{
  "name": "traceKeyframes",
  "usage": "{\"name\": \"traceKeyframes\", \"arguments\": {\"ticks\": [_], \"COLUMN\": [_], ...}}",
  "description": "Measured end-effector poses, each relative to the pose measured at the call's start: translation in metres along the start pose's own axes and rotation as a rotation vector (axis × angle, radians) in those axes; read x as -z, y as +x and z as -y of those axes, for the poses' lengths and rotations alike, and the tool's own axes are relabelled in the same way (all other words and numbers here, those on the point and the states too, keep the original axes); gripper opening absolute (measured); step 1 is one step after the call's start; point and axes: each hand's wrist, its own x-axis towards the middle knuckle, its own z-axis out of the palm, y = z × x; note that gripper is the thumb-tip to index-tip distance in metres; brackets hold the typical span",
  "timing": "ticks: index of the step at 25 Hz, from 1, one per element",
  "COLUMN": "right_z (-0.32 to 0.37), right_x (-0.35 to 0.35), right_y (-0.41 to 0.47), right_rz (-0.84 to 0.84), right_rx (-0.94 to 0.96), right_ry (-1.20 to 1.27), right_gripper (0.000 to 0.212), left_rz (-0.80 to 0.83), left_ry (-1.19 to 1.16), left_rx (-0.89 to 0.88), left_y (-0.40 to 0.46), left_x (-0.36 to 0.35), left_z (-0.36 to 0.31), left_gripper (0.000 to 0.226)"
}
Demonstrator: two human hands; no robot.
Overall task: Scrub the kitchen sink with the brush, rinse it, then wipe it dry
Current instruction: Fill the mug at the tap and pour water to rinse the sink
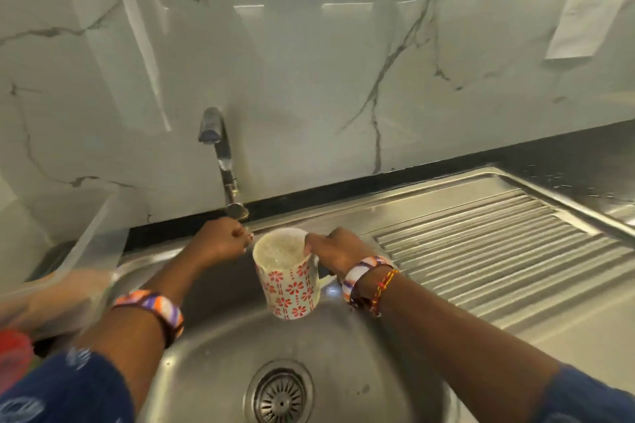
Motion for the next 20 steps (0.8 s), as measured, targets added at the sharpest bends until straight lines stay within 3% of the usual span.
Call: {"name": "traceKeyframes", "arguments": {"ticks": [4,10,14,20], "right_z": [-0.001,-0.035,-0.081,-0.148], "right_x": [0.074,0.198,0.281,0.39], "right_y": [-0.023,-0.033,-0.016,0.023], "right_rz": [-0.101,-0.146,-0.207,-0.24], "right_rx": [-0.078,-0.159,-0.228,-0.295], "right_ry": [0.048,-0.136,-0.204,-0.269], "right_gripper": [0.03,0.03,0.029,0.029], "left_rz": [0.035,-0.022,0.034,0.021], "left_ry": [0.09,0.013,-0.058,-0.02], "left_rx": [-0.246,-0.577,-0.658,-0.624], "left_y": [0.002,0.012,0.047,0.104], "left_x": [-0.025,-0.08,-0.138,-0.214], "left_z": [-0.063,-0.194,-0.278,-0.394], "left_gripper": [0.018,0.024,0.03,0.061]}}
